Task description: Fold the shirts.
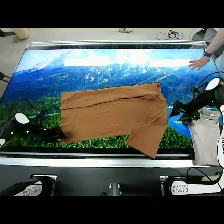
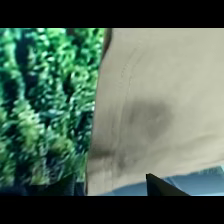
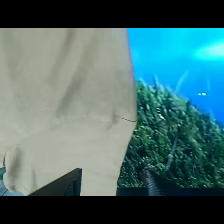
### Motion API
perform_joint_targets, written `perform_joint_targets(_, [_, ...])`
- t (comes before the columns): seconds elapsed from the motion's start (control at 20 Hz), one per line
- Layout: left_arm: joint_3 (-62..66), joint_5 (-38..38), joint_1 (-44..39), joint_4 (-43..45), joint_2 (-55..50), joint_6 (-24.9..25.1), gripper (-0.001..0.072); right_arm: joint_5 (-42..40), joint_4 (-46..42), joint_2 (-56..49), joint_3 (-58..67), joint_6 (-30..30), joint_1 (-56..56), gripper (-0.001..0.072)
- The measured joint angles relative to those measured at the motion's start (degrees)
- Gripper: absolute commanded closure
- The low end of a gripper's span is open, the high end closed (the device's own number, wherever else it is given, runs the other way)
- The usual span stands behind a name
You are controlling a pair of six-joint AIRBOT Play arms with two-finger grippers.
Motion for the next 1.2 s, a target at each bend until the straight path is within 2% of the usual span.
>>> perform_joint_targets(0.1, [-0.66, 0.87, -0.90, -1.38, -0.68, 0.04, 0.0188, -0.44, -0.48, 0.00, -0.26, -0.13, 0.00, 0.0264])
perform_joint_targets(0.15, [-0.87, 1.55, -1.42, -1.99, -1.05, 0.00, 0.0298, -0.59, -0.74, 0.02, -0.39, -0.26, 0.00, 0.0183])
perform_joint_targets(0.2, [-1.07, 2.34, -1.81, -2.10, -1.40, -0.09, 0.0536, -0.92, -1.18, 0.04, -0.72, -0.28, 0.00, 0.0167])
perform_joint_targets(0.25, [-1.33, 3.96, -2.19, -2.10, -1.79, -0.22, 0.0645, -1.16, -1.70, 0.07, -1.40, -0.35, 0.00, 0.0170])
perform_joint_targets(0.3, [-1.38, 4.52, -2.40, -2.19, -2.05, -0.24, 0.0680, -1.73, -1.86, 0.07, -2.43, -0.46, 0.00, 0.0176])
perform_joint_targets(0.45, [-1.49, 5.68, -2.82, -2.29, -1.95, -0.37, 0.0680, -5.16, -0.26, 0.00, -7.26, -2.51, 0.00, 0.0181])
perform_joint_targets(0.5, [-1.60, 6.12, -2.89, -2.23, -1.51, -0.17, 0.0681, -6.86, 0.83, -0.17, -8.98, -3.37, 0.00, 0.0227])
perform_joint_targets(0.65, [-1.64, 7.50, -2.93, -0.76, 0.59, 0.22, 0.0681, -12.26, 2.93, -1.68, -12.04, -5.11, 0.00, 0.0284])
perform_joint_targets(0.7, [-1.62, 7.56, -2.91, -0.96, 1.44, 0.24, 0.0681, -13.88, 3.89, -2.45, -12.59, -5.49, -0.02, 0.0337])
perform_joint_targets(0.8, [-1.53, 7.04, -3.08, -1.64, 3.04, 0.39, 0.0681, -15.39, 7.02, -3.85, -13.09, -6.05, -0.09, 0.0689])
perform_joint_targets(1.0, [2.36, 6.34, -3.04, -1.75, 6.38, 1.01, 0.0684, -19.34, 10.97, -4.20, -10.97, -8.87, 0.09, 0.0694])
perform_joint_targets(1.2, [21.35, 5.84, -2.89, 1.77, 13.66, 1.95, 0.0684, -18.38, 14.43, 6.32, 2.16, -11.98, 0.02, 0.0696])
